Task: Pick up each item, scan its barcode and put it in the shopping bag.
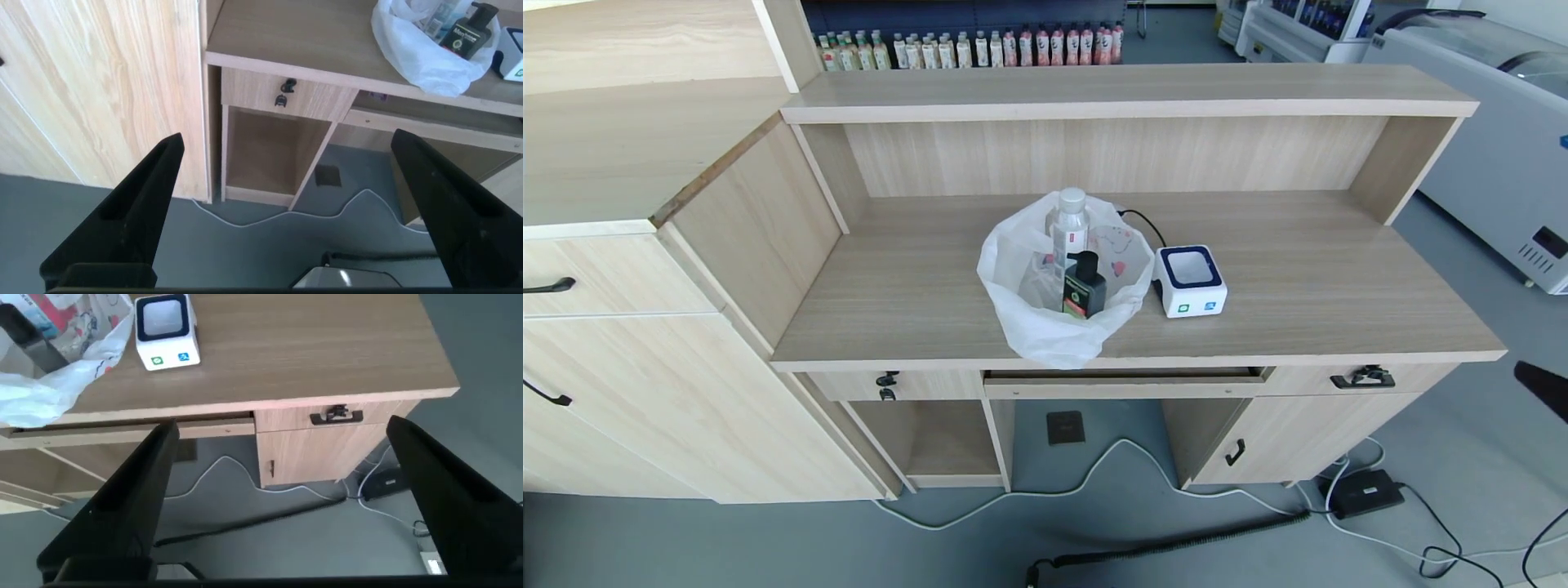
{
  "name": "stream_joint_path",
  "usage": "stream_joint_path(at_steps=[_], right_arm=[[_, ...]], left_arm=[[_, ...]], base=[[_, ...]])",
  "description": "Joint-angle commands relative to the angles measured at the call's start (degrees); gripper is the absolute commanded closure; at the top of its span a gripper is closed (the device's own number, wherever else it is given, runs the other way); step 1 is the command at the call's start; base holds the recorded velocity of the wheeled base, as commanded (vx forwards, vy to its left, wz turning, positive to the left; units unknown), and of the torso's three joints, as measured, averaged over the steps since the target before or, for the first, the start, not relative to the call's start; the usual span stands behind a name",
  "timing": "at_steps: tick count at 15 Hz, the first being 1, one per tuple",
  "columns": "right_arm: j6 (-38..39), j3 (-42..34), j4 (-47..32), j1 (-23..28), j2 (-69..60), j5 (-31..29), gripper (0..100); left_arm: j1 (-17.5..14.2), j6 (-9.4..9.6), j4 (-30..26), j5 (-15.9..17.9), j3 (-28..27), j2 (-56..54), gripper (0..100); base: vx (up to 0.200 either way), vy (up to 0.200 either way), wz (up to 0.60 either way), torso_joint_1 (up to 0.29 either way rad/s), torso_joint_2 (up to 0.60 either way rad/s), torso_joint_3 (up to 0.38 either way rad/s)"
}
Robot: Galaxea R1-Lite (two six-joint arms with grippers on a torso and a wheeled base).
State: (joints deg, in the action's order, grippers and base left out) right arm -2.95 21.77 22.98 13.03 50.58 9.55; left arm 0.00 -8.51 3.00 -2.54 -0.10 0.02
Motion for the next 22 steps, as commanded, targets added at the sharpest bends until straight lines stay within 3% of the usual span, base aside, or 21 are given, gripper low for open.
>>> stream_joint_path(at_steps=[1, 3, 9, 22], right_arm=[[1.5, -15.3, 0.1, -7.1, -19.6, -4.7, 0], [1.5, -21.2, -0.1, -10.6, -26.5, -9.7, 0], [2.7, -21.8, -22.9, -12.1, -48.5, -10.1, 0], [3.6, -21.7, -23.5, -13.1, -50.6, -10.1, 0]], left_arm=[[0.0, -0.02, 0.0, 0.0, 0.0, 0.0, 0], [0.0, -0.02, 0.0, 0.0, 0.0, 0.0, 0], [0.0, -0.02, 0.0, 0.0, 0.0, 0.0, 0], [0.0, -0.02, 0.0, 0.0, 0.0, 0.0, 0]], base=[[0.000, 0.000, 0.00, 0.000, 0.00, 0.000], [0.000, 0.000, 0.00, 0.000, 0.00, 0.000], [0.000, 0.000, 0.00, 0.000, 0.00, 0.000], [0.000, 0.000, 0.00, 0.000, 0.00, 0.000]])
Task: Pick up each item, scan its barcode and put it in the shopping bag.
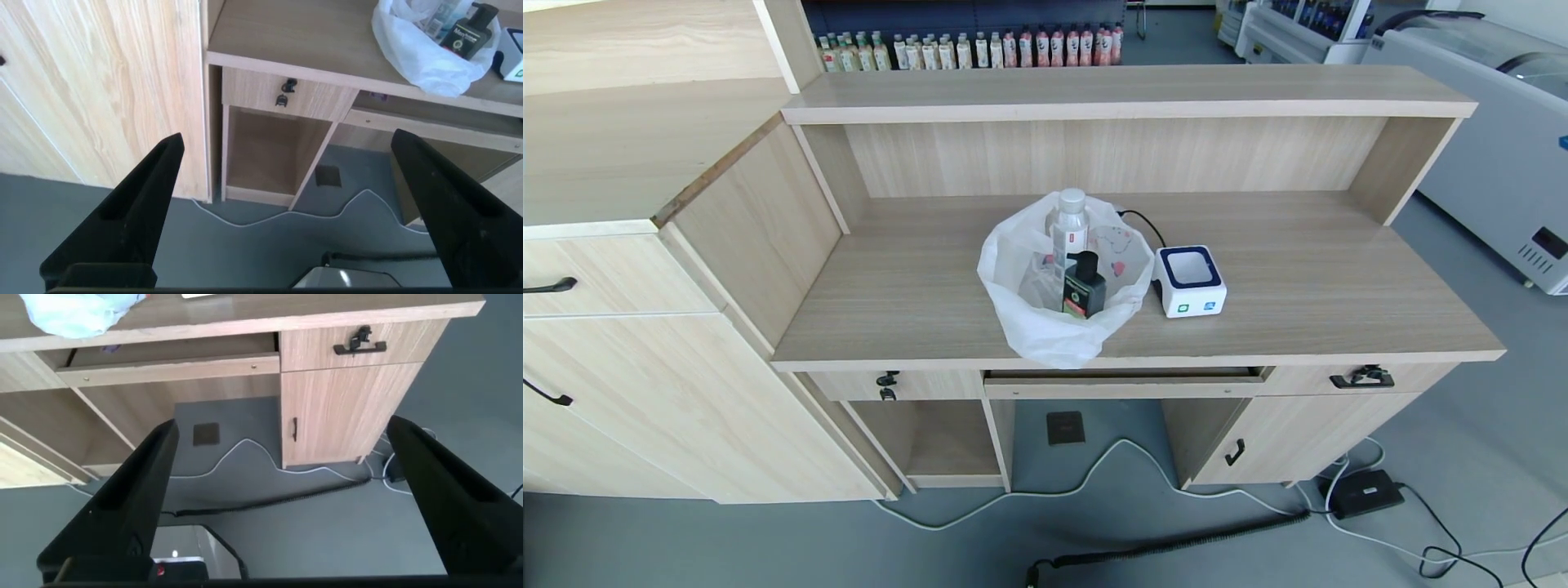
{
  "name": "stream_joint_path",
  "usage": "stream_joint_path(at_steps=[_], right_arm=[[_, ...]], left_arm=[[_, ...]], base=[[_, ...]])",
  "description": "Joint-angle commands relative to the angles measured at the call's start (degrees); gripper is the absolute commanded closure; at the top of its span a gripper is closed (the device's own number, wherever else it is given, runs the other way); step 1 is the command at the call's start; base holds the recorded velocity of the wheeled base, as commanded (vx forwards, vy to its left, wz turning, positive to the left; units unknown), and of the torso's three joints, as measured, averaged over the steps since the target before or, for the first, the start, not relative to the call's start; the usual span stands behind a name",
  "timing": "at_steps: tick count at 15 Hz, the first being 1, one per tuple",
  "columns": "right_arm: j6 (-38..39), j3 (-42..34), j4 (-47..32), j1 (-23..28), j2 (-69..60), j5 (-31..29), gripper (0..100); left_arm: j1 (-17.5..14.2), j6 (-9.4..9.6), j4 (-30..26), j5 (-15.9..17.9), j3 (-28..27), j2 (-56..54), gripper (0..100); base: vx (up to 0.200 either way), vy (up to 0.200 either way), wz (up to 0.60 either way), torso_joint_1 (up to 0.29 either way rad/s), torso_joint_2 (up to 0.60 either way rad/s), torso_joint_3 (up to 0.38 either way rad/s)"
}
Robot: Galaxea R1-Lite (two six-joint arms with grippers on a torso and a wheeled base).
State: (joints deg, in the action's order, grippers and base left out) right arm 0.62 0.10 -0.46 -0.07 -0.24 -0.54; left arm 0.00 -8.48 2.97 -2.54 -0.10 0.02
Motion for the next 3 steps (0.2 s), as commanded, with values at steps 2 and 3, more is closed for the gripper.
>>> stream_joint_path(at_steps=[2, 3], right_arm=[[0.0, 0.0, -0.1, 0.0, 0.2, 0.0, 0], [0.0, 0.0, -0.1, 0.0, 0.2, 0.0, 0]], left_arm=[[0.0, -0.04, 0.0, 0.0, 0.0, 0.0, 0], [0.0, -0.04, 0.0, 0.0, 0.0, 0.0, 0]], base=[[0.000, 0.000, 0.00, 0.000, 0.00, 0.000], [0.000, 0.000, 0.00, 0.000, 0.00, 0.000]])
